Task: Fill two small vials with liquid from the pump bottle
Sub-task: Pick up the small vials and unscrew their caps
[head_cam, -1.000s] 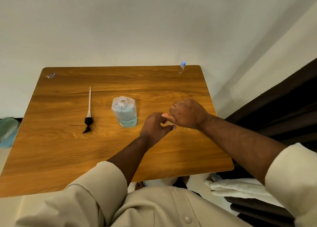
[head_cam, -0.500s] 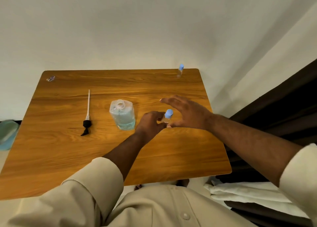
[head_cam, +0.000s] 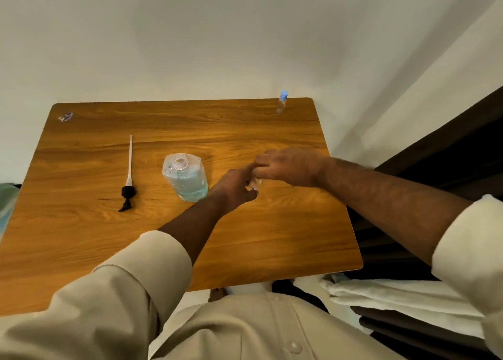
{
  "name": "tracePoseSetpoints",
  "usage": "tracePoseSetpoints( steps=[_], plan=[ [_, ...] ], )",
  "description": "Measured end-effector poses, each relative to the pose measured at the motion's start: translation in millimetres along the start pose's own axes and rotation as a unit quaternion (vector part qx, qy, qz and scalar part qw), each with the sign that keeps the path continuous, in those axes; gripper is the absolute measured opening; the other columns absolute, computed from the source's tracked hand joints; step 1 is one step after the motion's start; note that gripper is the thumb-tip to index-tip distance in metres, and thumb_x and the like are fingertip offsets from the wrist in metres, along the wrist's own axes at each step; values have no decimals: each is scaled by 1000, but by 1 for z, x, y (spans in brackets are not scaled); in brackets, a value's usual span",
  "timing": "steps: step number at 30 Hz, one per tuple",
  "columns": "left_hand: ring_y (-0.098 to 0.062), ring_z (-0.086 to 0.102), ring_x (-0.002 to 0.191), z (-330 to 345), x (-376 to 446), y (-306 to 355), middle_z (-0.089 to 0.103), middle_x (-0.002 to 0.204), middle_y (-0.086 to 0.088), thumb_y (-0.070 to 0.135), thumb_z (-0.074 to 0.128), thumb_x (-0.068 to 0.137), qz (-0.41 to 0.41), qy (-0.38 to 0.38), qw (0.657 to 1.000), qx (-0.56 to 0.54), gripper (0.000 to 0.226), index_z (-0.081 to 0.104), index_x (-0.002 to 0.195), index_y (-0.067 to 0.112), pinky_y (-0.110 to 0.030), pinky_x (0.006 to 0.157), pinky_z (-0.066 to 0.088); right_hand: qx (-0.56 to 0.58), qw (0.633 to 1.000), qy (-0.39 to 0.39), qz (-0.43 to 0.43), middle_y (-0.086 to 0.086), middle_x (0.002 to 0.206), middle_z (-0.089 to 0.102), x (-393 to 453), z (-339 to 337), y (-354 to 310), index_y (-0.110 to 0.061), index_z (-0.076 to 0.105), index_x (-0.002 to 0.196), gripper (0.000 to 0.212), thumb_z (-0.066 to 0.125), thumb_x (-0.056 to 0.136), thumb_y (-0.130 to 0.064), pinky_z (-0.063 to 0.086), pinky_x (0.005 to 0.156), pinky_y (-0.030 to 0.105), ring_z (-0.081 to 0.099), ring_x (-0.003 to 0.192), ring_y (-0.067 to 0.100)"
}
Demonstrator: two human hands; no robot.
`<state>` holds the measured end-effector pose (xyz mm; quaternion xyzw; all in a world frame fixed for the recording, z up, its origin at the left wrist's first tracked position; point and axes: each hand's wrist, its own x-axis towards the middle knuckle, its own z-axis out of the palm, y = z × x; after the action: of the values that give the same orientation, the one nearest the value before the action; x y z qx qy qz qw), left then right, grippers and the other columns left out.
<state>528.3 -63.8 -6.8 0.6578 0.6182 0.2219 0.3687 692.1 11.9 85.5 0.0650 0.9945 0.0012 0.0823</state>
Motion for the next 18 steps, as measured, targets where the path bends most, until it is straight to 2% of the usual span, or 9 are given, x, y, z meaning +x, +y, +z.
tracePoseSetpoints(
  steps=[3,6,8,10,12,13,15,18],
  plan=[
    [-23,63,88,5,1,-13,67,97,-6,9,76,75,-25,-11,1000,0,40,57,108,18,-41,78,55,-3,998,48,50,11,106,56,-9,6,25,-11,55,120,42,69,81,-5,46,53,24,56,79,19],
    [-19,59,85,18,5,-18,65,97,-2,9,80,72,-54,36,997,-33,38,57,101,19,-33,75,52,135,967,141,166,8,110,56,-18,27,43,-9,61,116,35,66,83,1,54,65,30,57,87,17],
    [-14,56,85,27,14,-24,63,96,5,10,80,72,-79,71,993,-52,38,57,99,22,-26,72,47,255,912,196,257,5,105,62,-18,53,43,-11,67,105,29,71,79,0,51,76,28,55,94,11],
    [-7,53,82,37,22,-35,60,94,12,12,79,73,-100,95,989,-57,38,55,98,28,-17,66,41,348,848,219,335,1,100,65,-13,87,37,-12,67,97,25,74,76,-1,50,76,24,58,94,10],
    [-4,52,79,48,24,-44,59,93,14,14,77,74,-110,104,987,-49,38,54,97,31,-9,62,36,417,793,211,391,0,100,64,-6,121,26,-13,63,101,30,73,76,1,50,72,18,62,93,15],
    [-7,53,80,54,27,-48,59,94,13,12,76,75,-110,105,987,-47,37,53,98,30,-12,63,38,437,774,204,410,2,102,64,-3,137,22,-13,62,106,36,72,76,3,51,73,19,62,93,16],
    [-13,57,85,65,32,-56,60,97,10,9,74,77,-114,103,987,-44,37,53,102,27,-24,68,43,445,765,186,427,6,107,62,5,164,17,-11,63,113,41,69,76,6,50,79,22,61,96,18],
    [-18,58,89,72,39,-65,63,102,3,9,70,79,-138,94,985,-46,34,53,106,23,-31,74,48,431,796,144,400,10,108,62,17,188,14,-7,67,107,32,66,77,6,46,85,24,58,100,21]
  ],
)
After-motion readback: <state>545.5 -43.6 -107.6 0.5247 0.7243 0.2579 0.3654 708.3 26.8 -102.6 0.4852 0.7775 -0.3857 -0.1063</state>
